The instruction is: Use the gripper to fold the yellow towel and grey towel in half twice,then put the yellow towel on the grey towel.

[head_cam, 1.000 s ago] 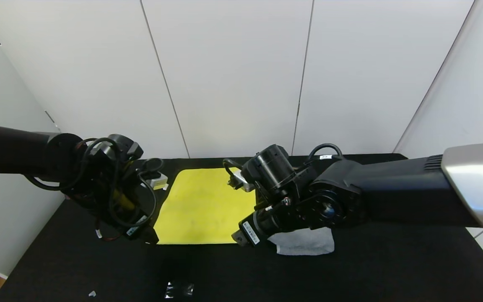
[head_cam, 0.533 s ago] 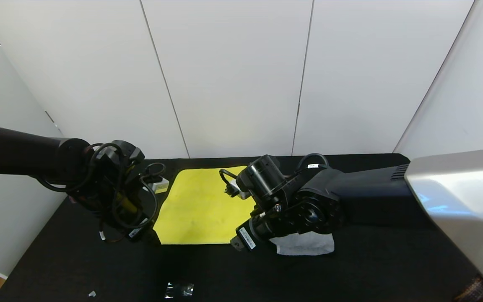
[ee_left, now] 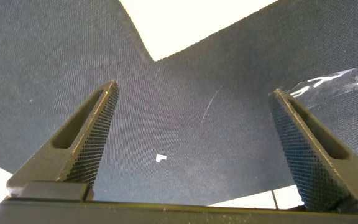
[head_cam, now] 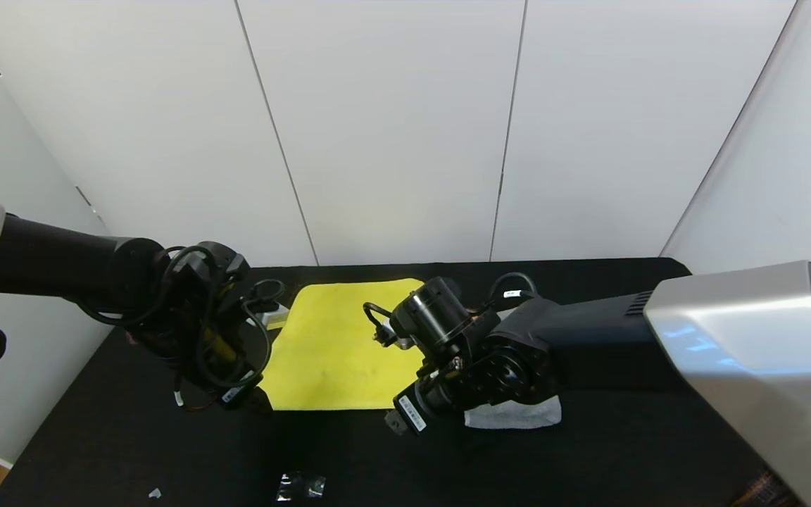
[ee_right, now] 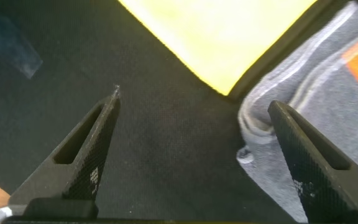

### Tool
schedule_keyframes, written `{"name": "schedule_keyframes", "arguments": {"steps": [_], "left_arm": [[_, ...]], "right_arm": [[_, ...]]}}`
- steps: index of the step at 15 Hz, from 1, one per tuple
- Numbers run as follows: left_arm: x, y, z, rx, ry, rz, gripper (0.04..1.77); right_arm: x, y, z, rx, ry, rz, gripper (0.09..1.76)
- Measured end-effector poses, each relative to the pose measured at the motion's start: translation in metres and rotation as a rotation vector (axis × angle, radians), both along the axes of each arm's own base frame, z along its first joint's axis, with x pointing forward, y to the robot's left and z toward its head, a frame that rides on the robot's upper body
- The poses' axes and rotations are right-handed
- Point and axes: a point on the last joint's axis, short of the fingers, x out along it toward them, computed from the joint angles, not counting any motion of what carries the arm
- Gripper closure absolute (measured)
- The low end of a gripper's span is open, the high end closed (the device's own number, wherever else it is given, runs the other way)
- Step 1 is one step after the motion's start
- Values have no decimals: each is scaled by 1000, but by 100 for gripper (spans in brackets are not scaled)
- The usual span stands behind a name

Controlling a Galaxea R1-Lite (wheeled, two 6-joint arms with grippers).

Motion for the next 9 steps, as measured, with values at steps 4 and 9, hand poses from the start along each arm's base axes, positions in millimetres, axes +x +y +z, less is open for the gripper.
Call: {"name": "schedule_keyframes", "arguments": {"steps": [4,9], "left_arm": [[6,-1,-7,2,3,-4,9],[12,-1,-12,2,8,-3,9]], "right_arm": [[1,3,-12,-17,18,3,14],[5,6,-23,-31,25,3,14]]}}
